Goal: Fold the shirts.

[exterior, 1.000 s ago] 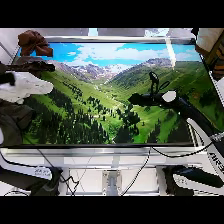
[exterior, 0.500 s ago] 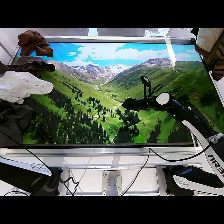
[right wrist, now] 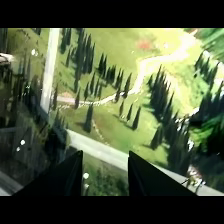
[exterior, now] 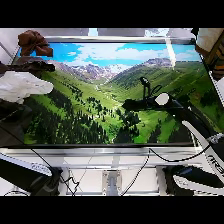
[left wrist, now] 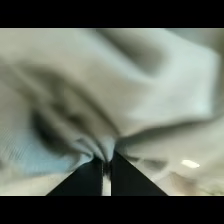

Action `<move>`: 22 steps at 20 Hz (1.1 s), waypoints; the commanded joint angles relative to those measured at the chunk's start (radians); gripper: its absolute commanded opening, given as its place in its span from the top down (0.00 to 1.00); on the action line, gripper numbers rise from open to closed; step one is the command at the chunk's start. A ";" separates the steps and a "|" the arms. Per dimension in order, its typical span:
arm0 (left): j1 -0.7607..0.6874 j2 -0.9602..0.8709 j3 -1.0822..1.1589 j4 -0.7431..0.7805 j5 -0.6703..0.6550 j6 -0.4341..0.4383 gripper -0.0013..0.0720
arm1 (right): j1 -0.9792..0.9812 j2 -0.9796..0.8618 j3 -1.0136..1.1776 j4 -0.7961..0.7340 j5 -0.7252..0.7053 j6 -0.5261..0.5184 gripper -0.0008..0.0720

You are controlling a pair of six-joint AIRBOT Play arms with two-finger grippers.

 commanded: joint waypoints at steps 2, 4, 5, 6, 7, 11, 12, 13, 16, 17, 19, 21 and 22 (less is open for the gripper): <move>-0.135 0.006 0.000 -0.737 -0.027 0.195 0.97 | -0.049 0.000 0.003 -0.083 -0.067 0.000 0.55; -0.314 0.027 0.001 -0.827 0.023 0.220 0.97 | -0.119 0.002 0.003 -0.109 -0.065 0.000 0.57; -0.431 0.032 0.001 -0.825 0.050 0.223 0.97 | -0.162 0.005 0.003 -0.122 -0.065 0.000 0.57; -0.547 0.032 0.001 -0.825 0.075 0.225 0.97 | -0.205 0.007 0.003 -0.130 -0.061 0.000 0.57; -0.677 0.032 0.001 -0.814 0.128 0.228 0.97 | -0.248 0.007 0.003 -0.134 -0.053 0.000 0.57; -1.126 0.016 0.034 -0.811 0.444 0.252 0.97 | -0.397 0.007 0.003 -0.137 0.024 -0.048 0.57; -1.204 0.007 0.062 -0.811 0.534 0.252 0.97 | -0.413 0.007 0.003 -0.137 0.050 -0.087 0.56; -1.255 0.005 0.091 -0.811 0.616 0.269 0.73 | -0.422 0.007 0.003 -0.136 0.075 -0.126 0.51; -1.273 0.006 0.259 -0.605 0.700 0.270 0.03 | -0.423 0.012 0.003 -0.090 0.101 -0.234 0.43; -1.245 0.006 0.315 -0.407 0.694 0.129 0.03 | -0.424 0.011 0.003 -0.075 0.080 -0.246 0.42; -1.157 0.006 0.378 -0.124 0.583 -0.182 0.04 | -0.425 0.007 0.003 -0.074 0.022 -0.233 0.35; -1.049 0.003 0.381 -0.150 0.420 -0.249 0.04 | -0.426 -0.022 0.003 -0.100 -0.005 -0.233 0.35; -1.007 0.000 0.380 -0.171 0.344 -0.249 0.04 | -0.428 -0.049 0.003 -0.118 -0.018 -0.226 0.35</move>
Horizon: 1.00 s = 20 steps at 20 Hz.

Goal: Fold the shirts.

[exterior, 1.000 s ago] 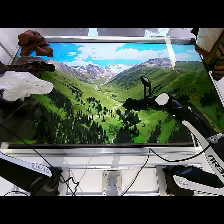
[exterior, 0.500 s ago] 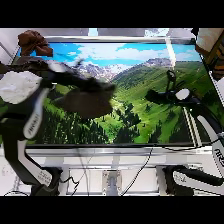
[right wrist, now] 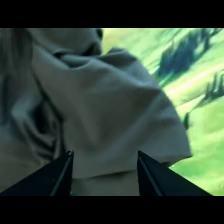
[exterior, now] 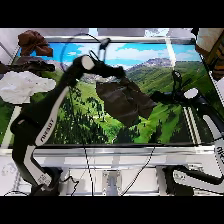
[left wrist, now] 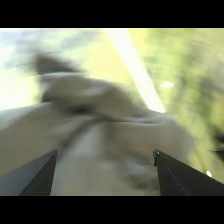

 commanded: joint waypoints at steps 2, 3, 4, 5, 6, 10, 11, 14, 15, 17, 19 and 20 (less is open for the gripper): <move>0.155 -0.006 0.037 0.128 -0.297 -0.163 0.04 | -0.024 -0.114 0.001 0.002 -0.020 0.011 0.35; 0.171 -0.008 0.037 0.136 -0.330 -0.158 0.04 | -0.038 -0.160 0.001 0.036 0.015 0.010 0.35; 0.180 -0.011 0.037 0.136 -0.346 -0.146 0.04 | -0.045 -0.199 0.001 0.053 0.039 0.004 0.35; 0.185 -0.014 0.037 0.136 -0.346 -0.143 0.04 | -0.045 -0.232 0.001 0.061 0.047 0.003 0.35; 0.185 -0.018 0.038 0.135 -0.340 -0.143 0.04 | -0.043 -0.252 0.001 0.066 0.045 0.003 0.35; 0.185 -0.036 0.037 0.113 -0.322 -0.137 0.04 | -0.045 -0.261 0.001 0.088 0.001 0.004 0.35; 0.185 -0.041 0.037 0.098 -0.323 -0.137 0.04 | -0.045 -0.261 0.001 0.087 0.005 0.004 0.35; 0.184 -0.058 0.037 0.052 -0.323 -0.137 0.04 | -0.047 -0.260 0.001 0.046 0.075 0.004 0.35; 0.182 -0.063 0.037 0.042 -0.323 -0.137 0.04 | -0.047 -0.259 0.001 0.014 0.097 0.008 0.35; 0.182 -0.078 0.037 0.010 -0.330 -0.137 0.04 | -0.047 -0.255 0.001 -0.056 0.134 0.036 0.35; 0.181 -0.100 0.037 -0.010 -0.360 -0.135 0.04 | -0.047 -0.250 0.012 -0.150 0.200 0.068 0.35; 0.180 -0.114 0.037 -0.011 -0.382 -0.135 0.04 | -0.047 -0.247 0.026 -0.201 0.256 0.079 0.35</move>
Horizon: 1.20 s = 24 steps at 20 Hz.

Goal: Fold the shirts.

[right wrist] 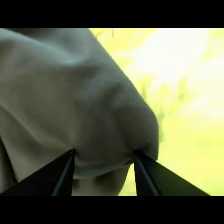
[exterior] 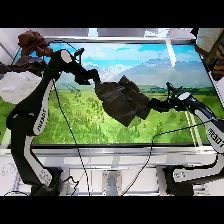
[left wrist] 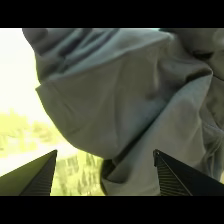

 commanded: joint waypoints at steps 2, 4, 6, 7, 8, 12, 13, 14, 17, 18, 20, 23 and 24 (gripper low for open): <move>-0.005 -0.057 0.001 -0.046 -0.083 0.022 0.04 | 0.000 0.027 0.027 -0.300 0.177 0.063 0.35; -0.011 -0.086 0.001 -0.122 -0.081 0.082 0.04 | 0.000 0.059 0.027 -0.307 0.199 0.068 0.35; -0.021 -0.108 0.001 -0.190 -0.060 0.125 0.04 | 0.000 0.080 0.027 -0.307 0.230 0.069 0.35; -0.029 -0.116 0.001 -0.197 -0.049 0.128 0.04 | 0.000 0.082 0.026 -0.300 0.255 0.082 0.35; -0.037 -0.124 0.001 -0.198 -0.037 0.129 0.04 | 0.002 0.081 0.024 -0.282 0.277 0.082 0.35; -0.078 -0.146 0.001 -0.199 -0.028 0.161 0.04 | 0.003 0.082 0.025 -0.216 0.350 0.045 0.35; -0.087 -0.146 0.001 -0.200 -0.024 0.174 0.04 | 0.002 0.088 0.025 -0.232 0.357 0.045 0.35; -0.093 -0.146 0.001 -0.200 -0.016 0.185 0.04 | 0.002 0.100 0.026 -0.249 0.341 0.044 0.35; -0.093 -0.147 0.001 -0.208 0.026 0.184 0.04 | 0.002 0.204 0.027 -0.276 0.208 0.027 0.35; -0.093 -0.147 0.001 -0.207 0.028 0.185 0.04 | 0.001 0.257 0.027 -0.302 0.150 0.025 0.35; -0.093 -0.146 0.001 -0.208 0.028 0.185 0.04 | 0.000 0.383 0.031 -0.412 0.082 0.058 0.35; -0.093 -0.146 0.002 -0.208 0.035 0.192 0.04 | -0.005 0.582 0.034 -0.830 0.207 0.296 0.41; -0.093 -0.146 0.002 -0.208 0.050 0.192 0.04 | -0.026 0.634 0.004 -0.846 0.247 0.382 0.38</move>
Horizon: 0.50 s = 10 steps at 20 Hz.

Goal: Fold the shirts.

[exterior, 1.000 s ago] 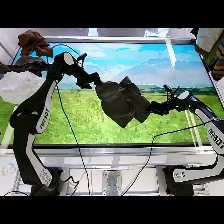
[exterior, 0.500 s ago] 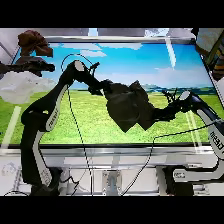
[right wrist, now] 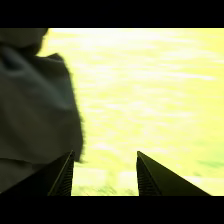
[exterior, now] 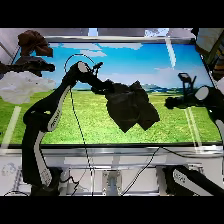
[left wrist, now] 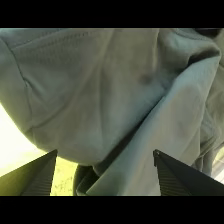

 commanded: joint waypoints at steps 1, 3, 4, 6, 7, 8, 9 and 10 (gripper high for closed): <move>-0.001 0.000 0.001 -0.001 0.034 0.005 0.04 | -0.054 0.206 -0.087 -0.144 0.065 0.194 0.36; -0.001 0.000 0.003 -0.002 0.034 -0.006 0.04 | -0.116 0.257 -0.271 0.169 -0.008 0.092 0.36; -0.001 0.001 0.003 -0.005 0.020 -0.005 0.04 | -0.138 0.256 -0.372 0.277 -0.053 0.076 0.36; 0.000 0.002 0.003 -0.005 0.015 -0.005 0.04 | -0.158 0.251 -0.555 0.478 -0.148 0.034 0.34; 0.001 0.002 0.003 -0.005 0.027 -0.004 0.04 | -0.159 0.249 -0.624 0.593 -0.190 -0.018 0.34; 0.001 0.002 0.003 -0.005 0.048 -0.005 0.04 | -0.159 0.243 -0.685 0.724 -0.242 -0.087 0.34; 0.001 0.002 0.003 -0.012 0.064 -0.005 0.04 | -0.159 0.232 -0.726 0.824 -0.282 -0.140 0.34; 0.001 0.002 0.003 -0.034 0.075 -0.005 0.04 | -0.159 0.211 -0.755 0.907 -0.314 -0.195 0.34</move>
